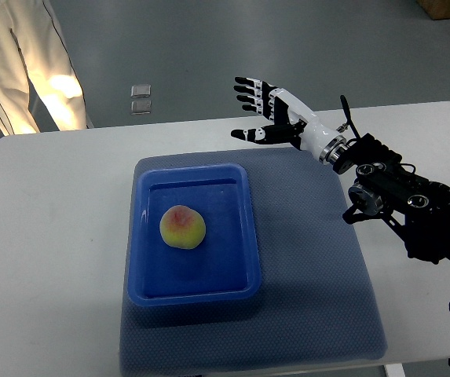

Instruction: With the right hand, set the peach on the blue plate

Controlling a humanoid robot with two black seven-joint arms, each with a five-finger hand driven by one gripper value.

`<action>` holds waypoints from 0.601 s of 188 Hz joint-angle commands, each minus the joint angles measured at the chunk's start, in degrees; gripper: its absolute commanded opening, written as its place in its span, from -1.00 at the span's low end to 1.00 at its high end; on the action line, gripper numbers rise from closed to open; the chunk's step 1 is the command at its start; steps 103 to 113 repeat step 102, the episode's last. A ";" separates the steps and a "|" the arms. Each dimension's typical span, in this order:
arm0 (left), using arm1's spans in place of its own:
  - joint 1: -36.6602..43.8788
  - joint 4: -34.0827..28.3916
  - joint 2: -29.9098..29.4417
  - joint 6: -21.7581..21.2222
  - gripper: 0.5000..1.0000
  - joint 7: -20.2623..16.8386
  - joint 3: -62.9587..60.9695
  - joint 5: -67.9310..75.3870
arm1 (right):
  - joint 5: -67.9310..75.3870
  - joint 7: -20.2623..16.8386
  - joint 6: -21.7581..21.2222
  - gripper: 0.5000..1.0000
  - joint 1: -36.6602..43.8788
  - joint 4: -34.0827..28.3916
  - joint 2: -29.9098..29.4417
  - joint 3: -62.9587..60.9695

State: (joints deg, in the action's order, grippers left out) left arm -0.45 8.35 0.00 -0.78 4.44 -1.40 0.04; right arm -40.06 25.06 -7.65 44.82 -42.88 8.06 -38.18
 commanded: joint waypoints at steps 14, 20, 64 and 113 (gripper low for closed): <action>0.01 0.00 0.00 -0.01 1.00 0.04 0.00 -0.04 | 12.89 -0.01 4.13 0.71 -1.22 2.89 -0.33 -0.05; 0.01 0.00 0.00 -0.01 1.00 0.04 0.00 -0.04 | 14.66 0.07 4.83 0.71 -1.49 2.98 -0.33 -0.05; 0.01 0.00 0.00 -0.01 1.00 -0.04 0.00 -0.04 | 23.45 0.78 9.05 0.71 -4.12 4.91 -0.41 -0.23; 0.10 0.00 0.00 -0.01 1.00 -0.04 0.00 -0.04 | 23.45 0.78 9.40 0.71 -6.41 5.09 -1.55 -4.35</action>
